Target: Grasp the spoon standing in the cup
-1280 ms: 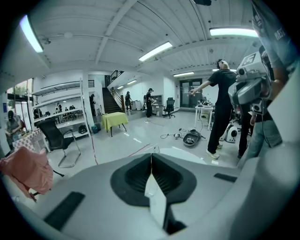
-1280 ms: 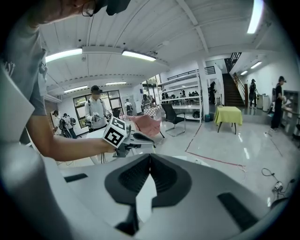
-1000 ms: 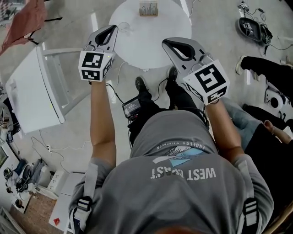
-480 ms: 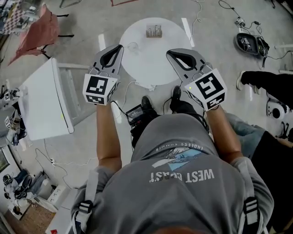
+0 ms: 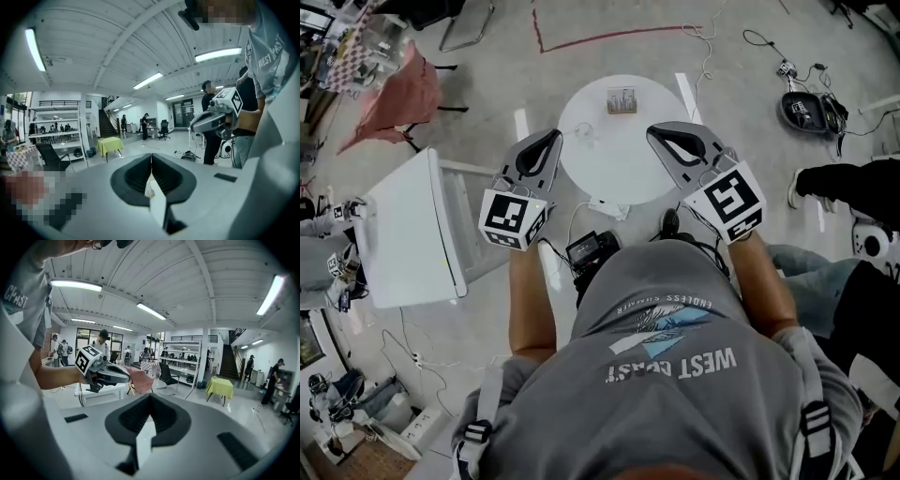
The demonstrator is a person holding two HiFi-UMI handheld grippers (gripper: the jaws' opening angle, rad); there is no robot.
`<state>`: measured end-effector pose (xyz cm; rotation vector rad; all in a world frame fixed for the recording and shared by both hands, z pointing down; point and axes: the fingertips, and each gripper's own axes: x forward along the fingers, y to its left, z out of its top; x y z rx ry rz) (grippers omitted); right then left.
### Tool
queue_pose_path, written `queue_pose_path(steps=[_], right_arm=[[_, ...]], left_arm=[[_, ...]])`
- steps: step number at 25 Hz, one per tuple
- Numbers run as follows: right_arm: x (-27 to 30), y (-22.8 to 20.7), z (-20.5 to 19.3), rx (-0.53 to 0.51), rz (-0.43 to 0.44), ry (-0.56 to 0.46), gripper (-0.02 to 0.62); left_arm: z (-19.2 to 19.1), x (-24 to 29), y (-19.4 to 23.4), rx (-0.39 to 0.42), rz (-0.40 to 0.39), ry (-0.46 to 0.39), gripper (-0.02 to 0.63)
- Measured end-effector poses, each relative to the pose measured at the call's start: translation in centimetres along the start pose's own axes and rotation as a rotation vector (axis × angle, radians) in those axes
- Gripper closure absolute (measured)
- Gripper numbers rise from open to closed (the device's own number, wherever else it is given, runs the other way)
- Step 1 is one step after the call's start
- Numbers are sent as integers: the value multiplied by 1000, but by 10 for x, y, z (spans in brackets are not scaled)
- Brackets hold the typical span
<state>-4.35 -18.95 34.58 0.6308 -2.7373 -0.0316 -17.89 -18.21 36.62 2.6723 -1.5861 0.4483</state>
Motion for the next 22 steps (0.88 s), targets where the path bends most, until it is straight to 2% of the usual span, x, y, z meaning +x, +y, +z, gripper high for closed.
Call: queue_pose_path(steps=[9, 22], right_arm=[[-5, -1, 7, -11, -14, -18, 594], [-1, -1, 3, -4, -10, -7, 594]], left_arm=[[12, -8, -14, 18, -33, -31, 598], [3, -13, -10, 6, -23, -18, 598]])
